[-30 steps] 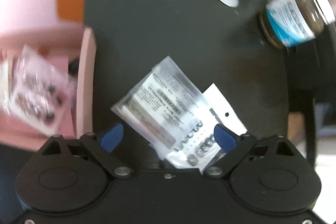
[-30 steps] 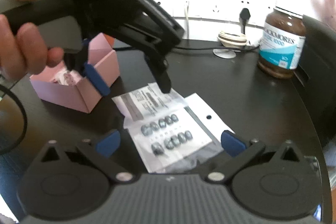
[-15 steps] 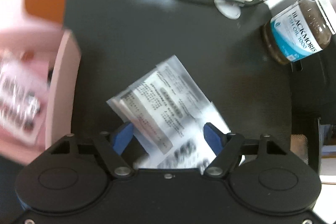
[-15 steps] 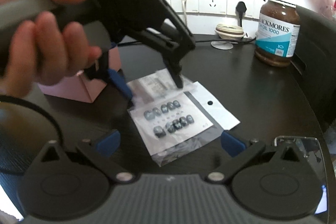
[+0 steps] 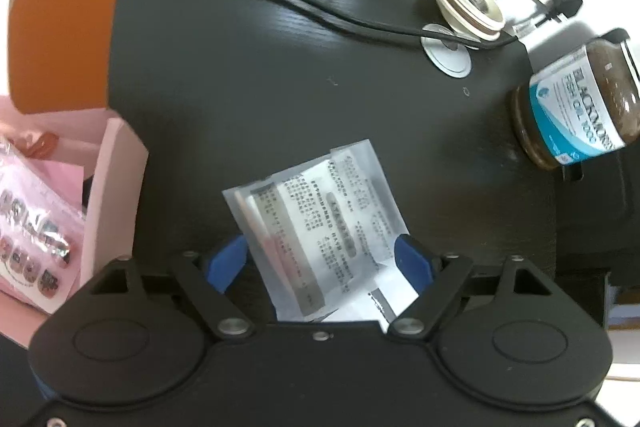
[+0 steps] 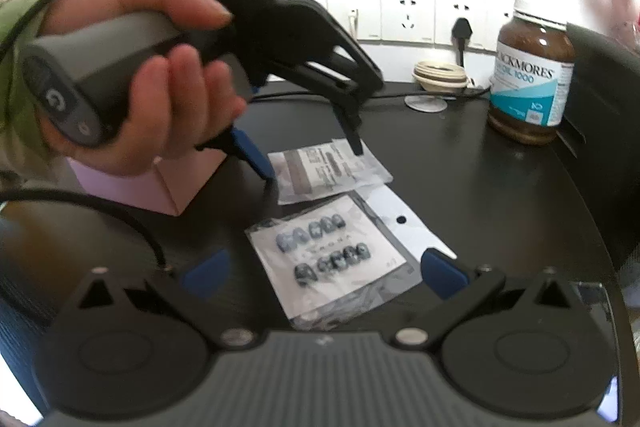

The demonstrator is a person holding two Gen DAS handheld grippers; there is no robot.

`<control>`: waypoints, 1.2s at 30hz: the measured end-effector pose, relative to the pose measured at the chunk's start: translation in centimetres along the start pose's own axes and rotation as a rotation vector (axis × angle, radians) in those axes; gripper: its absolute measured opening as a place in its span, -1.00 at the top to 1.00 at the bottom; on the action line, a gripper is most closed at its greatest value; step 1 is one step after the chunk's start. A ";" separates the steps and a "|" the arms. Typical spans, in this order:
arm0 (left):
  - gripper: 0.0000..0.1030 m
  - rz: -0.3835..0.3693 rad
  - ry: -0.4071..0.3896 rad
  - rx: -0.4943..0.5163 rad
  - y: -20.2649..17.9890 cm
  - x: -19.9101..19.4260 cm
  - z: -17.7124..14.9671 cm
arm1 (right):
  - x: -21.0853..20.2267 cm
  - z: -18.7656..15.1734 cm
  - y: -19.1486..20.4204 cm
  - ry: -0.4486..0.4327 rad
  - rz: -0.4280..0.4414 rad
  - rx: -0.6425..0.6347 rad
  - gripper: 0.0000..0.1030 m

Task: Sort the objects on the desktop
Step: 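Close the left gripper on the white-card bag, then lift the white-card bag off the desk with the left gripper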

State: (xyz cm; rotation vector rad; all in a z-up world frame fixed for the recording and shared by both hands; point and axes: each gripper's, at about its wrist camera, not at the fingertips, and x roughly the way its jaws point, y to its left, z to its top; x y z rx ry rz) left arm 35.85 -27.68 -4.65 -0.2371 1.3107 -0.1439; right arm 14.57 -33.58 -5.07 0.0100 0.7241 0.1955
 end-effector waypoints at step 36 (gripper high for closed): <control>0.93 -0.045 -0.264 0.315 1.5 -6.9 -2.4 | 0.6 0.6 2.8 0.027 0.023 -0.061 -0.99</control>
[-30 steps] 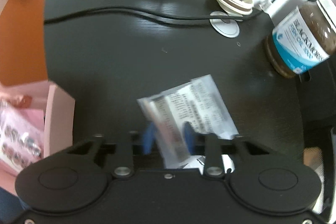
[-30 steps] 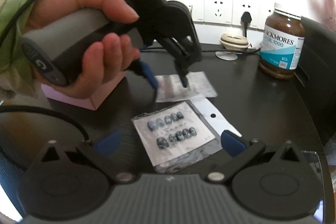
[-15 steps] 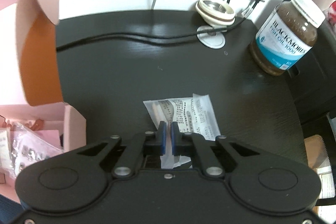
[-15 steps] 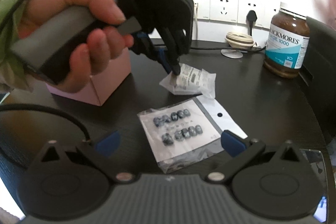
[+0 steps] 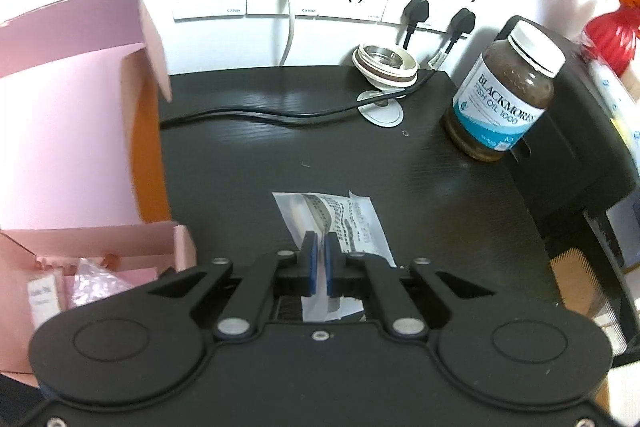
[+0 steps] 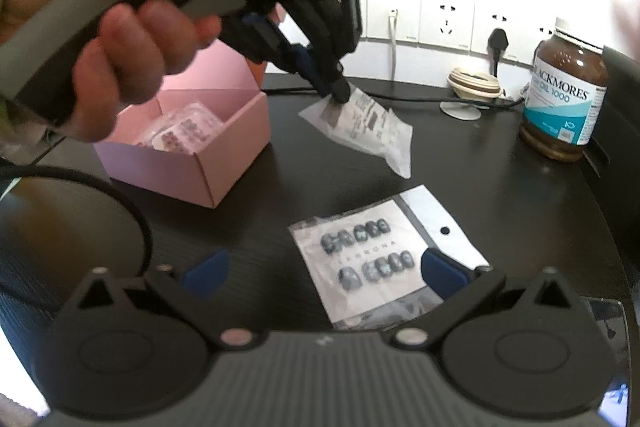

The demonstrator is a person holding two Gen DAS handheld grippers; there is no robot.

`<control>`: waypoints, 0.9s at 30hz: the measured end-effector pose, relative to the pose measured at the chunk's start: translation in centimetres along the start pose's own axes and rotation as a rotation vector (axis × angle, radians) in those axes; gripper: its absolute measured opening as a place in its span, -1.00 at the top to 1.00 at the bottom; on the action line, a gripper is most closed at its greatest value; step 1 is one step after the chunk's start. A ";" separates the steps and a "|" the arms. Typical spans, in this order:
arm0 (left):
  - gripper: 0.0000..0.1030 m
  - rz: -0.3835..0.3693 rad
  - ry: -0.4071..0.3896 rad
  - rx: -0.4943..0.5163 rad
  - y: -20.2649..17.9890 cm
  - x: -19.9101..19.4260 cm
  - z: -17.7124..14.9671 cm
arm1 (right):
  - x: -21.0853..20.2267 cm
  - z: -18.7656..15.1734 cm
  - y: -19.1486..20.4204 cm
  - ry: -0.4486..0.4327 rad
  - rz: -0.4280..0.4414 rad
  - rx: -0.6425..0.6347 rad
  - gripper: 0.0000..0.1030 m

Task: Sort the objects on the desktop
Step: 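Lift the white-card bag off the desk with the left gripper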

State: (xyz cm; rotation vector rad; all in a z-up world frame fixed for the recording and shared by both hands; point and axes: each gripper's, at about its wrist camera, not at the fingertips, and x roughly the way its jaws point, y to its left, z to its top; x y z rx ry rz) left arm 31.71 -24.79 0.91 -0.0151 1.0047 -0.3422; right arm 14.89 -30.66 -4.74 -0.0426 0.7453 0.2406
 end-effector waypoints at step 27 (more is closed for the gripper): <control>-0.40 0.081 0.181 -0.140 1.6 3.3 -1.7 | -1.2 -0.9 1.7 0.051 -0.052 -0.028 -0.99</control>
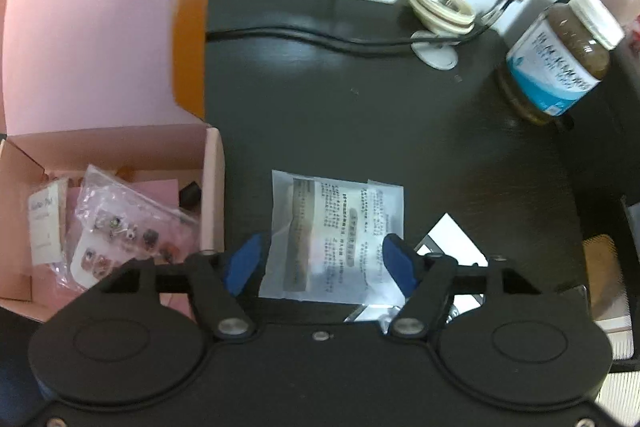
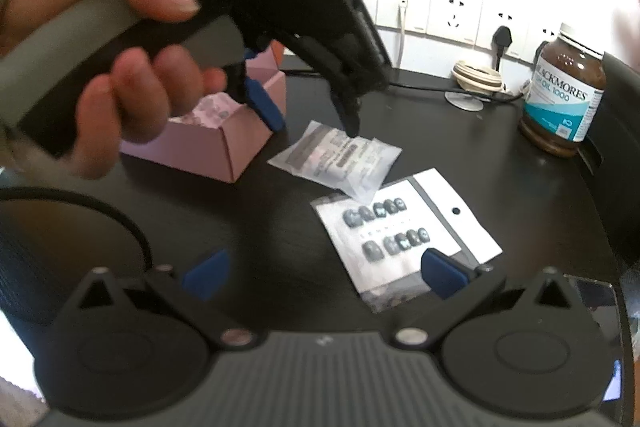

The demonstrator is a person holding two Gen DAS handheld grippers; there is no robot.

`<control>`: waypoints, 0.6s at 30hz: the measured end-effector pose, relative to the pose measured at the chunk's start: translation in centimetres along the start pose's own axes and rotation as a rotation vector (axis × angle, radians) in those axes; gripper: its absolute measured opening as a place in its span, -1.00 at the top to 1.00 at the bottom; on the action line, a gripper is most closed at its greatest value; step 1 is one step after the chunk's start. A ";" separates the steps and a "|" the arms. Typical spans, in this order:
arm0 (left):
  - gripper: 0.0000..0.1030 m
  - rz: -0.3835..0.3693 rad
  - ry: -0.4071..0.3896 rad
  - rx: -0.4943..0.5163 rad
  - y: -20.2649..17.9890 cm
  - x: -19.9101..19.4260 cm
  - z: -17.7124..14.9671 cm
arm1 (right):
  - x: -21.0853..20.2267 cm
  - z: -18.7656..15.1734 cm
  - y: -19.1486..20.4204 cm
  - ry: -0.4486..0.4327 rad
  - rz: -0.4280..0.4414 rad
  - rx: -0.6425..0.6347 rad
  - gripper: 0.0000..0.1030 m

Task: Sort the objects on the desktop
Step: 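Lift the white-card bag off the desk with the left gripper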

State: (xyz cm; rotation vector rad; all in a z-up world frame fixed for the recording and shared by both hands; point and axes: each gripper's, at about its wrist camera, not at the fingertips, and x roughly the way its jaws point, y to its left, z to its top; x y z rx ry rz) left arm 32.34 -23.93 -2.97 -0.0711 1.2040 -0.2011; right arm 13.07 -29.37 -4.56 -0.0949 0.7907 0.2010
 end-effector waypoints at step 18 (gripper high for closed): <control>-0.85 0.195 0.055 0.098 -4.4 4.1 1.1 | -0.5 -0.5 -3.2 -0.019 -0.018 0.050 -0.99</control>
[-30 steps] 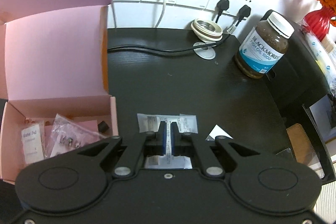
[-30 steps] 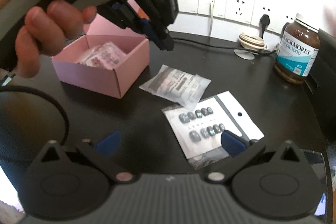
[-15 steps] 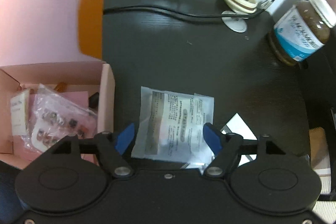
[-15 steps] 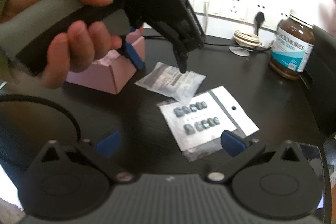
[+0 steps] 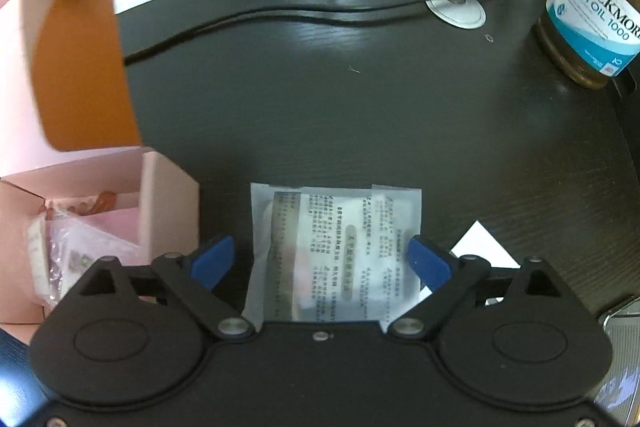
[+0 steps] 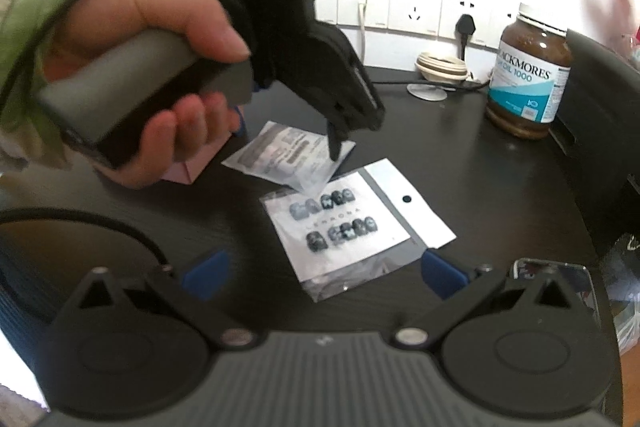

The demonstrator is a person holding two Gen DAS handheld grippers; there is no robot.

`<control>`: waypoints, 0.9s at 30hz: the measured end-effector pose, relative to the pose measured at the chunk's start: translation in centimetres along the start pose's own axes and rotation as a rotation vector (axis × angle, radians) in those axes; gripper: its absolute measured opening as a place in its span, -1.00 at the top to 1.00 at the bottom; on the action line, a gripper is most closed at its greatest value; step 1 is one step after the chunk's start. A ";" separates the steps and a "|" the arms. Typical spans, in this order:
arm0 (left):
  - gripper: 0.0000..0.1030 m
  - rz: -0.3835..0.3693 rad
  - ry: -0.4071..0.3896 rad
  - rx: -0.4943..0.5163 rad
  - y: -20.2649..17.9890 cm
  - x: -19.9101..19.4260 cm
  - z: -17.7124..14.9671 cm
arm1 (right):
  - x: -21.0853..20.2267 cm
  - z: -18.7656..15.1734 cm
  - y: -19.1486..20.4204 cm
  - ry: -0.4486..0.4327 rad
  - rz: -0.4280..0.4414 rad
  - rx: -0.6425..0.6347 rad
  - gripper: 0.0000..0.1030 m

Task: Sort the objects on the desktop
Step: 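Lift the white-card bag off the desk with the left gripper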

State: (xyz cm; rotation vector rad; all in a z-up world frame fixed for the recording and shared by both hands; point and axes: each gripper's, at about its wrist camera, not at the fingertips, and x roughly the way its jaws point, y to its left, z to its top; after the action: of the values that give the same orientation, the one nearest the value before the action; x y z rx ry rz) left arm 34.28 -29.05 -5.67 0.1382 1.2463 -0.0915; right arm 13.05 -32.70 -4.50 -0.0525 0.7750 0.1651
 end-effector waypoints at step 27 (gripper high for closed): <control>0.82 -0.106 -0.143 -0.001 1.2 -2.6 0.0 | -0.1 0.0 0.6 -0.014 0.028 -0.045 -0.99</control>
State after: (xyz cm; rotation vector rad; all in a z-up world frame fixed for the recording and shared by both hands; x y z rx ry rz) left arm 33.67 -27.87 -3.16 0.0637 1.1104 -0.1895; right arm 12.89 -32.11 -4.40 -0.0835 0.7582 0.2091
